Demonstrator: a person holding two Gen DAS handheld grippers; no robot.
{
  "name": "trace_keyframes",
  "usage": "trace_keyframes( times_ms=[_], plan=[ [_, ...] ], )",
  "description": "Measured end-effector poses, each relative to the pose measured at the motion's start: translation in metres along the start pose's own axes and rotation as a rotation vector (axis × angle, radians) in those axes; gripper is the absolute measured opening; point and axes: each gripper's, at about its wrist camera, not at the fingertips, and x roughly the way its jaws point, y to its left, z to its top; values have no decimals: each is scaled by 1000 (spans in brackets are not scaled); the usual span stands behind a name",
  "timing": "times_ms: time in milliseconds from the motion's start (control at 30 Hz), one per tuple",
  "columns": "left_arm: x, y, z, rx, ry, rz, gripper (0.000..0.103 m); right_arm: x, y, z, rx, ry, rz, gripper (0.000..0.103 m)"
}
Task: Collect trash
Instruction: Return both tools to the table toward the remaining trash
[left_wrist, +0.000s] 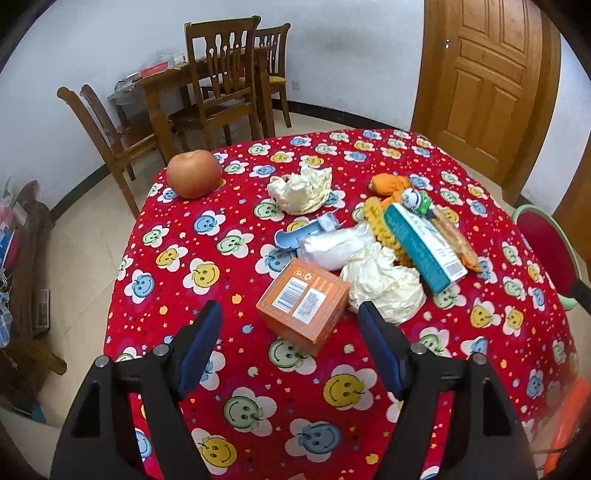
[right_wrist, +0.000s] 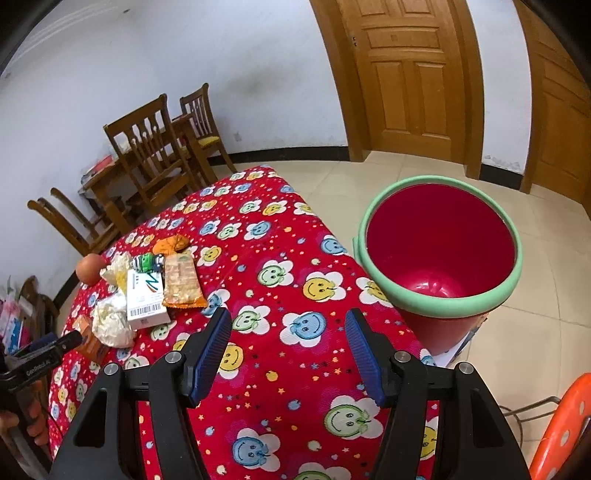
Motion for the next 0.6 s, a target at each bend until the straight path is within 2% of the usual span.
trace_keyframes(
  times_ms=[267,600],
  plan=[
    [21,5,1,-14,28,-25,75,5,8,0,-16,13,7,65],
    [31,-2,1,24,8,-54,75,14,19,1,-40,38,15,65]
  ],
)
